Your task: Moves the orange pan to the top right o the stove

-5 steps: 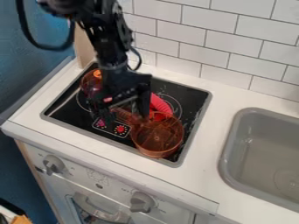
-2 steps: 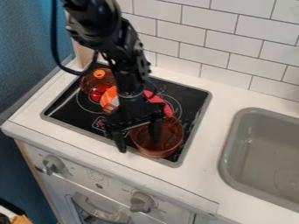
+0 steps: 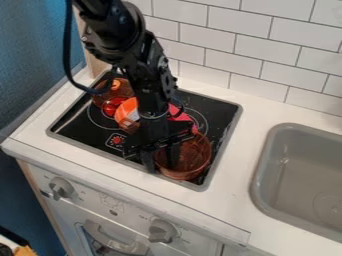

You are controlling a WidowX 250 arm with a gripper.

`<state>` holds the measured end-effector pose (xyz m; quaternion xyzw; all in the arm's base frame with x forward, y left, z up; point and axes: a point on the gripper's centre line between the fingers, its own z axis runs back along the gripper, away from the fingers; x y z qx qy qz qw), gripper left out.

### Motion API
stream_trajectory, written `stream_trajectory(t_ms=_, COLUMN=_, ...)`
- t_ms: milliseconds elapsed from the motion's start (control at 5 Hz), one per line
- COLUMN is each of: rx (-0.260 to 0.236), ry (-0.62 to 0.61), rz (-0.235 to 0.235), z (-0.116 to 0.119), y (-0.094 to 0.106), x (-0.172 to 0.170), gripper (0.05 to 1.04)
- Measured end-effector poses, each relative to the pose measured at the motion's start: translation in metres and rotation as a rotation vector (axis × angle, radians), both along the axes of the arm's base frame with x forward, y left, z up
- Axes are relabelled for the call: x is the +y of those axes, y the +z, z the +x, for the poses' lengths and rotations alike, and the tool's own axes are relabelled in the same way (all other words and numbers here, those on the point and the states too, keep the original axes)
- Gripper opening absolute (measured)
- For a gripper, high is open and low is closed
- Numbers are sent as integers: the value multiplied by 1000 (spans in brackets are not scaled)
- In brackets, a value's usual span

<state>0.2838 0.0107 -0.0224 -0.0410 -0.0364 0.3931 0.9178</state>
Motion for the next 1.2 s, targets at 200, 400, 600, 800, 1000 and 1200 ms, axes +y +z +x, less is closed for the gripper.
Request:
stream_trajectory(t_ms=200, rx=-7, ry=-7, rz=-4, z=-2, y=0, x=-1, gripper=193)
stream_trajectory(t_ms=400, rx=-2, ry=-9, rz=-16, z=-4, y=2, x=-3, gripper=85)
stream_trajectory(t_ms=600, rx=-13, ry=-6, rz=-38, z=-5, y=16, x=-7, gripper=73)
stream_trajectory(t_ms=800, rx=-29, ry=15, rz=-70, z=-5, y=37, x=-12, gripper=73)
stream_trajectory(t_ms=1000, rx=-47, ry=52, rz=-103, z=4, y=54, x=-16, gripper=73)
stream_trajectory(t_ms=1200, rx=-79, ry=64, rz=-116, z=27, y=71, x=-17, gripper=73)
